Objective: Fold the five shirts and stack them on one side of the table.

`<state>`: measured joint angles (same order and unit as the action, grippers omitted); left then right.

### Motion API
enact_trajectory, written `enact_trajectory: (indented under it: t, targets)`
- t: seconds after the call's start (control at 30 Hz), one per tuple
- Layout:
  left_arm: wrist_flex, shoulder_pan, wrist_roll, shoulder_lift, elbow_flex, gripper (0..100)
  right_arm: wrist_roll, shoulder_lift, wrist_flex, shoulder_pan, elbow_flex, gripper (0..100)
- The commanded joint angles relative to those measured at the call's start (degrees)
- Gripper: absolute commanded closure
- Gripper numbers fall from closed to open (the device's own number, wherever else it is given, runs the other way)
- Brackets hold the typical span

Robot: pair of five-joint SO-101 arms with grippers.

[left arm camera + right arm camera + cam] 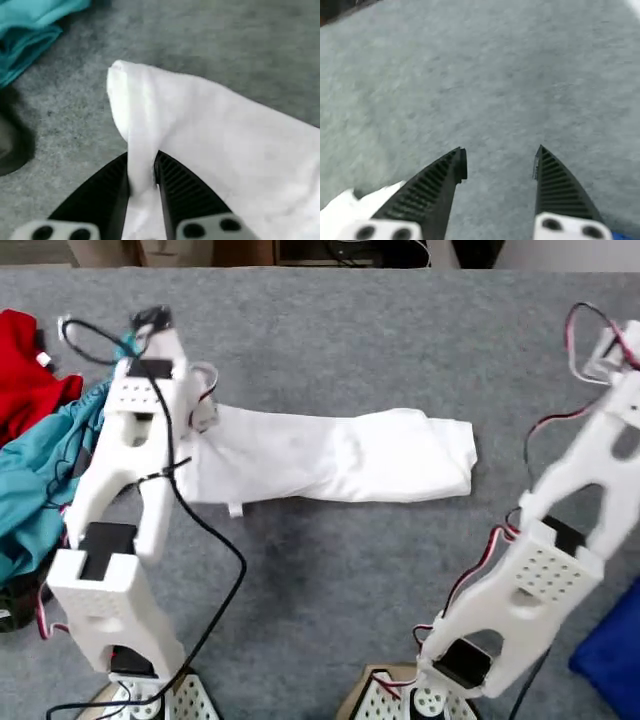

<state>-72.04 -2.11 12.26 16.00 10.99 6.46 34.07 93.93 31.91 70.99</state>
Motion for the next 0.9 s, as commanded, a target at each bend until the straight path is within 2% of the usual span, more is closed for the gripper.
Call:
enact_trajectory:
  t: [0.0, 0.17, 0.33, 0.47, 0.87]
  targets:
    - [-5.1, -6.4, -0.4, -0.4, 11.4, 98, 0.4, -0.6, 1.7, 3.0, 7.3, 77.0]
    - [-5.2, -17.0, -0.4, -0.3, 15.3, 98, 0.3, -0.2, 4.0, 6.3, 14.2, 77.0]
    - [2.4, -25.1, -1.8, 3.6, 16.8, 98, 0.4, -0.4, 4.1, 8.4, 16.2, 77.0]
    - [5.9, -28.7, -1.2, 10.4, 22.4, 98, 0.3, -0.5, 4.1, 8.8, 16.2, 77.0]
    - [6.2, -33.5, -0.2, 32.7, 51.9, 98, 0.3, -0.6, 3.6, 9.7, 16.3, 77.0]
